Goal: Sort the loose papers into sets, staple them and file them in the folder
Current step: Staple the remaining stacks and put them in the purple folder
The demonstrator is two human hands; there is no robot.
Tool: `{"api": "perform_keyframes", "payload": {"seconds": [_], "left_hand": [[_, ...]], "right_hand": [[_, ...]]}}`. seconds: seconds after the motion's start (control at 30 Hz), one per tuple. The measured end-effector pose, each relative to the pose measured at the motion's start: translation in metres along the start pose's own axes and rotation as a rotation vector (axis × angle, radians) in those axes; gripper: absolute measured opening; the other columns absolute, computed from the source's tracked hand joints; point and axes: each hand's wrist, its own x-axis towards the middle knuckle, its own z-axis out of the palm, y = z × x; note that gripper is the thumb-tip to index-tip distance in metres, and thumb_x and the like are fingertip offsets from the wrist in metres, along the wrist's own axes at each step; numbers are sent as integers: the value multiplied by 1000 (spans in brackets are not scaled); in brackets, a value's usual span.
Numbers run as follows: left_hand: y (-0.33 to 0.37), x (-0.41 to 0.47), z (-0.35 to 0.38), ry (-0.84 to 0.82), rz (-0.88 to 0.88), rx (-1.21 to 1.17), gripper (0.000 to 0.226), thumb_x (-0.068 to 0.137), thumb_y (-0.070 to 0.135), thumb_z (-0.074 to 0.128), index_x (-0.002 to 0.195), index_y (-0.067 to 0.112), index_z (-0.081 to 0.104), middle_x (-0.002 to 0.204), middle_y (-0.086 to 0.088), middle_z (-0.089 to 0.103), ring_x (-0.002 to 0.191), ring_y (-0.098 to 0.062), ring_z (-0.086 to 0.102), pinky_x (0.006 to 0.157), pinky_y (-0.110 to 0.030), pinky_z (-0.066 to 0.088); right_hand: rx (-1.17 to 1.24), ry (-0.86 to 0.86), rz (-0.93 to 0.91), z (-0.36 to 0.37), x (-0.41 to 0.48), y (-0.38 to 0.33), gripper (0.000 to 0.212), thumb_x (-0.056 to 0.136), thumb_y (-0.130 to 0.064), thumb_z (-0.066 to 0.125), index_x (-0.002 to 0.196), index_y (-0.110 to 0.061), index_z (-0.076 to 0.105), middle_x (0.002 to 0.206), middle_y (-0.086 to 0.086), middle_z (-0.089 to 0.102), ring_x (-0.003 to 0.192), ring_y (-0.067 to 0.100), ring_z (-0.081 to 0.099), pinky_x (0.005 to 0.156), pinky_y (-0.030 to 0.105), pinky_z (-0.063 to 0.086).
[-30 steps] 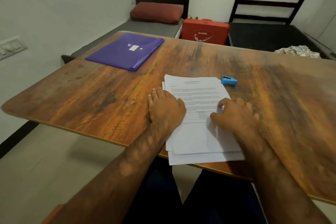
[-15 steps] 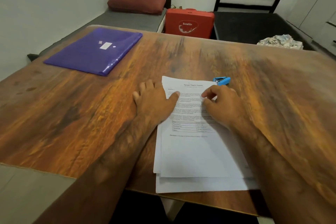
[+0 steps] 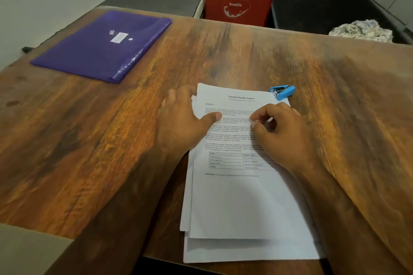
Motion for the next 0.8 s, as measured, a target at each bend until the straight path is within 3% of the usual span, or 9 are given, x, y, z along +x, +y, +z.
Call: {"api": "perform_keyframes", "payload": {"seconds": [0.1, 0.23, 0.33, 0.43, 0.6, 0.67, 0.7, 0.8], "left_hand": [[-1, 0, -2, -31, -4, -9, 72, 76, 58, 83, 134, 38, 47, 133, 10, 51, 117, -15, 54, 98, -44, 55], [-3, 0, -8, -58, -5, -164, 60, 84, 30, 84, 132, 37, 49, 126, 11, 51, 113, -14, 58, 94, -43, 58], [-4, -1, -13, -60, -15, -323, 65, 84, 13, 83, 132, 37, 47, 120, 11, 56, 106, -10, 63, 81, -34, 62], [-6, -3, -19, -73, -32, -487, 67, 82, 8, 84, 136, 32, 50, 109, 10, 60, 92, 1, 64, 65, -18, 56], [0, -8, -32, -96, 23, -706, 31, 92, 10, 75, 122, 13, 68, 89, 7, 65, 66, 4, 64, 59, -12, 50], [0, -9, -34, -127, 46, -755, 31, 92, 8, 74, 121, 13, 66, 101, 1, 70, 80, -4, 72, 67, -21, 59], [-1, -9, -35, -150, 54, -791, 33, 91, 7, 75, 121, 13, 64, 110, -3, 71, 91, -12, 74, 74, -32, 63], [-4, -8, -36, -214, 52, -882, 43, 88, -4, 75, 125, 7, 56, 118, -14, 73, 104, -32, 74, 86, -55, 61]], "right_hand": [[96, -8, 2, 1, -4, -2, 10, 89, -19, 73, 91, -29, 73, 89, -13, 64, 84, 11, 60, 76, 33, 52], [275, -80, 33, -2, -8, -4, 14, 90, -14, 73, 91, -28, 74, 87, -12, 70, 78, 9, 62, 71, 23, 49], [398, -118, 49, -4, -8, -5, 19, 91, -8, 72, 91, -26, 76, 85, -10, 73, 80, 9, 65, 71, 24, 51], [440, -118, 59, -4, -8, -7, 20, 92, -8, 72, 89, -27, 76, 88, -10, 75, 85, 15, 68, 73, 31, 55], [529, -93, 75, -6, -9, -11, 19, 92, -2, 71, 89, -21, 77, 86, -7, 75, 79, 6, 65, 69, 25, 50], [549, -76, 82, -9, -10, -13, 16, 93, -2, 72, 90, -18, 77, 87, -6, 75, 79, 4, 64, 68, 19, 49], [552, -58, 87, -11, -9, -14, 15, 93, -3, 72, 91, -17, 76, 89, -6, 75, 80, 3, 65, 68, 17, 50], [573, 24, 121, -15, -6, -10, 16, 93, -3, 72, 94, -18, 76, 95, -5, 75, 85, 5, 67, 70, 18, 51]]}}
